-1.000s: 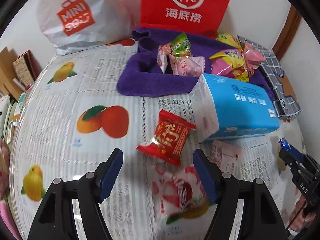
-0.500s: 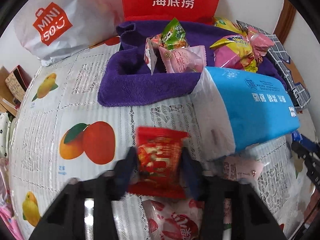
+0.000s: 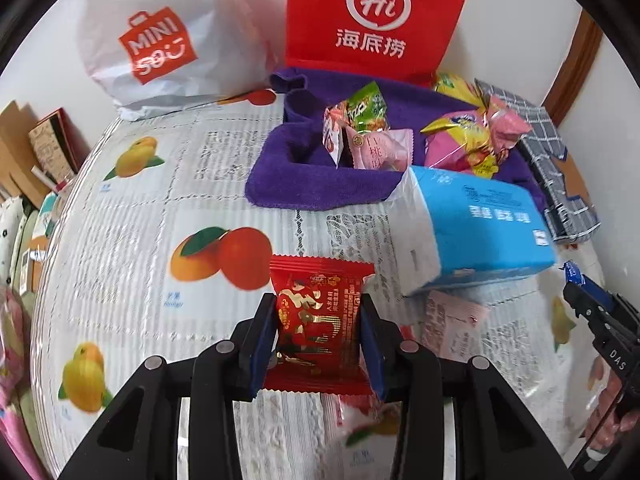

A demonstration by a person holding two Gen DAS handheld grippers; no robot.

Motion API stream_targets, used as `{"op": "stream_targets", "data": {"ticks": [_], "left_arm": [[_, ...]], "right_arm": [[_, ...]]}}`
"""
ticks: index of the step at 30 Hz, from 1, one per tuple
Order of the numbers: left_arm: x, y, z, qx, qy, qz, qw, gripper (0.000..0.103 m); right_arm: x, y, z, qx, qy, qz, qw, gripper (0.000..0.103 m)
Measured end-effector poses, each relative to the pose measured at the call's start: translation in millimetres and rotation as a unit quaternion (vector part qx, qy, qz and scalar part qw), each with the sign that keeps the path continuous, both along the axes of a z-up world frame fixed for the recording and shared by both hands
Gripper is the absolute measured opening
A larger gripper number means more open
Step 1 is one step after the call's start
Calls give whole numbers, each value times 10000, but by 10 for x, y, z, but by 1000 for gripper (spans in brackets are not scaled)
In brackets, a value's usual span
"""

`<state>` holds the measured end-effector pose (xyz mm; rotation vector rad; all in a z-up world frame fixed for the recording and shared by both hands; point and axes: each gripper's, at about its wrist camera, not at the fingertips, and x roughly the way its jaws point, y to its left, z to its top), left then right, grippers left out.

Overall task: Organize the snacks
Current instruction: 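Carry the red packet and blue cookie packet over the purple towel with both grippers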

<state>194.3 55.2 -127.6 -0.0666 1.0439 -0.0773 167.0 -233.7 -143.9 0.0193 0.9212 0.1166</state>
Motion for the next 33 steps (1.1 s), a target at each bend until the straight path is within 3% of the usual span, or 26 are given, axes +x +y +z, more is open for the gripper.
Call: {"op": "stream_targets", "data": {"ticks": [6, 20, 33], "left_arm": [[-219, 44, 196, -234, -101, 88, 9996, 38], [-578, -35, 592, -140, -362, 132, 9992, 38], [-471, -104, 820, -213, -499, 69, 9985, 38]], "right_arm": [[-123, 85, 231, 23, -217, 56, 9997, 40], [-299, 138, 648, 87, -465, 38, 9989, 40], [-217, 142, 812, 28, -582, 78, 9983, 40]]}}
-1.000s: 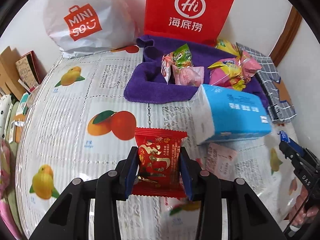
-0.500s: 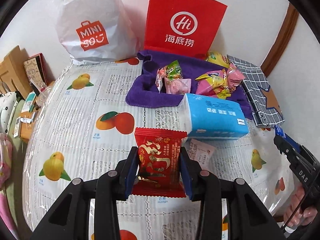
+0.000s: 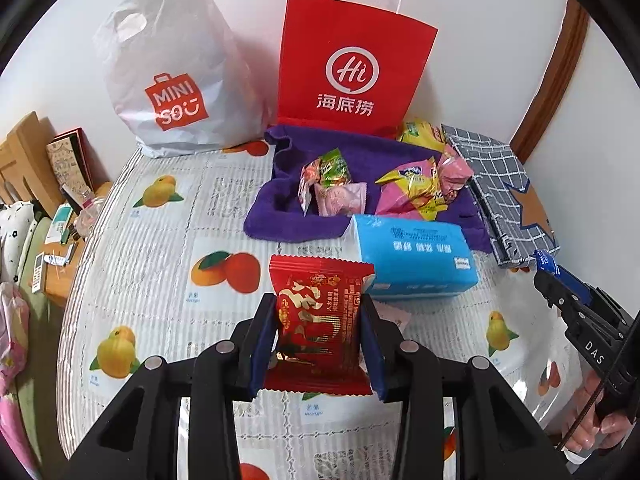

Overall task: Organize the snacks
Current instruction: 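Carry the red packet and blue cookie packet over the purple towel with both grippers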

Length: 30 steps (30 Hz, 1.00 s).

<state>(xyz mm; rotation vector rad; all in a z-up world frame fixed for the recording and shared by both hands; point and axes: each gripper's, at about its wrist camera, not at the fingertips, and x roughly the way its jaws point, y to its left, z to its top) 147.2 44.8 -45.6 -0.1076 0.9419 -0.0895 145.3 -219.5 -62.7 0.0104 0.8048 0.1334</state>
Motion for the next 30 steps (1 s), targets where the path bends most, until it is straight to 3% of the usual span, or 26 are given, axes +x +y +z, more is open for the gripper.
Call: {"op": "stream_targets", "data": {"ticks": [19, 30], "left_arm": [[501, -333, 235, -143, -175, -335, 9992, 38], [838, -439, 277, -211, -194, -454, 9986, 38]], "right_arm": [[373, -329, 253, 76, -165, -298, 9994, 40], [740, -276, 340, 41, -249, -244, 9994, 40]]}}
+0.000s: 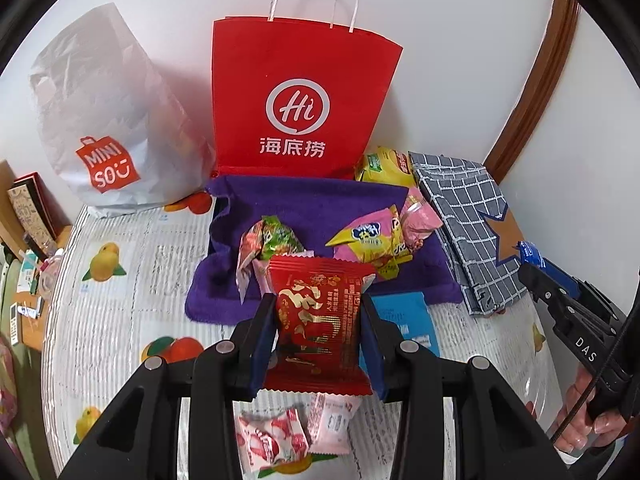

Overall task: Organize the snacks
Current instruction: 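Carry the red packet and blue cookie packet over the purple towel with both grippers, then open both grippers to drop the blue and red packets onto the towel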

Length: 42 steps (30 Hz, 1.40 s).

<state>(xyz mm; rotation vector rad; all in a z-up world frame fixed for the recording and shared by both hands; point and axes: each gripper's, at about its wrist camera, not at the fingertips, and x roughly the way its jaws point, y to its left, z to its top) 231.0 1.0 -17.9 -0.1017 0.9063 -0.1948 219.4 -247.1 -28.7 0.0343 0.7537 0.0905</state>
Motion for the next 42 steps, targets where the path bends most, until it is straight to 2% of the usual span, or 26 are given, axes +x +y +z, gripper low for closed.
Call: {"op": "stream_targets", "data": {"ticks": [18, 26, 42], "left_arm": [[691, 117, -258, 67, 214, 138, 9997, 38], [970, 196, -455, -60, 373, 220, 9990, 38], [1160, 230, -783, -152, 642, 236, 9975, 38]], "right_arm": [[732, 187, -180, -15, 123, 131, 9998, 40], [1022, 224, -456, -14, 409, 152, 9990, 40], [1264, 246, -1071, -92, 1080, 175, 9940, 40]]}}
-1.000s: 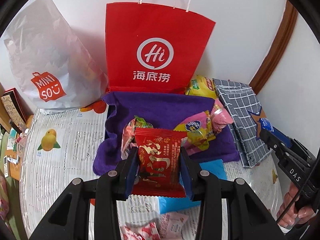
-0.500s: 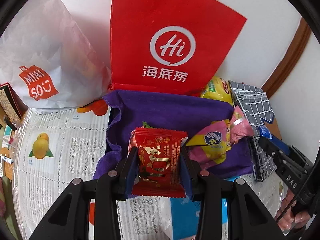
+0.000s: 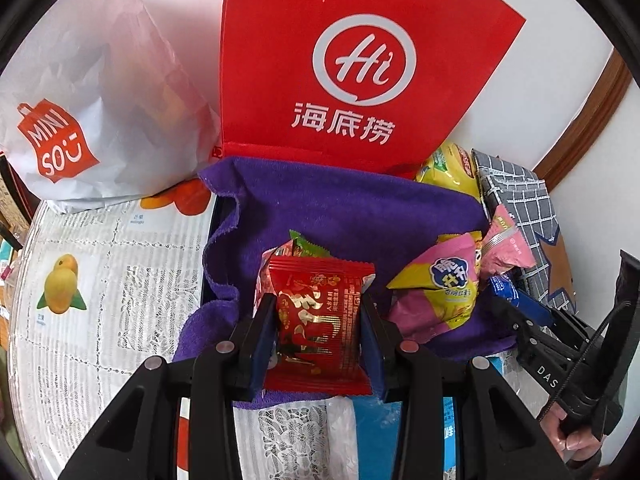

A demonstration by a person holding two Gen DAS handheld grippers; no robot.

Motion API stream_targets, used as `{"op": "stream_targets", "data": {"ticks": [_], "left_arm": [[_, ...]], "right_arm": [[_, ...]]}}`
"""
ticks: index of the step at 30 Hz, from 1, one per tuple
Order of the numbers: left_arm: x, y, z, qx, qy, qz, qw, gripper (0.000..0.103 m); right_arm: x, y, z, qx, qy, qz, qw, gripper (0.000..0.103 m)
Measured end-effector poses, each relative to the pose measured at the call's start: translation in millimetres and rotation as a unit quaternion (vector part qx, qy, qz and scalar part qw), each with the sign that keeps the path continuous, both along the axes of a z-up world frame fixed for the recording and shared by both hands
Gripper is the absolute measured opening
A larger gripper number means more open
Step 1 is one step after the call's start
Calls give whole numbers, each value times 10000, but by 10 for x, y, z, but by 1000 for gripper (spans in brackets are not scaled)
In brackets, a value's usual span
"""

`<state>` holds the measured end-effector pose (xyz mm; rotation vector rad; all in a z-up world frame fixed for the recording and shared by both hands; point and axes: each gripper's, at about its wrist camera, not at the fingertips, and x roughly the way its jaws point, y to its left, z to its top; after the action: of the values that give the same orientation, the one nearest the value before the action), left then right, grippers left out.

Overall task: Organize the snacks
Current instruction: 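Open both grippers to drop the blue and red packets onto the towel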

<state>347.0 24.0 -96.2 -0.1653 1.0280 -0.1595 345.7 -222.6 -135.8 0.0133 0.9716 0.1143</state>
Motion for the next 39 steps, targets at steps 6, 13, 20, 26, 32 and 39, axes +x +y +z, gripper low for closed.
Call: {"op": "stream_targets", "data": {"ticks": [6, 13, 20, 26, 32, 39], "left_arm": [[51, -41, -47, -71, 15, -41, 10000, 38], [136, -173, -107, -193, 1, -174, 9997, 38], [227, -359, -259, -269, 71, -284, 9992, 38], [229, -388, -283, -225, 65, -279, 9993, 40], [176, -356, -182, -25, 14, -205, 9998, 61], [-81, -240, 30, 89, -128, -153, 9998, 62]], "right_arm": [[50, 2, -41, -78, 12, -13, 10000, 44], [-23, -19, 25, -14, -77, 33, 10000, 50], [-196, -79, 157, 211, -258, 67, 9994, 54], [-258, -98, 144, 200, -244, 57, 9995, 54], [-300, -97, 185, 183, -279, 38, 9994, 54], [-506, -100, 326, 122, -439, -126, 9989, 54]]}}
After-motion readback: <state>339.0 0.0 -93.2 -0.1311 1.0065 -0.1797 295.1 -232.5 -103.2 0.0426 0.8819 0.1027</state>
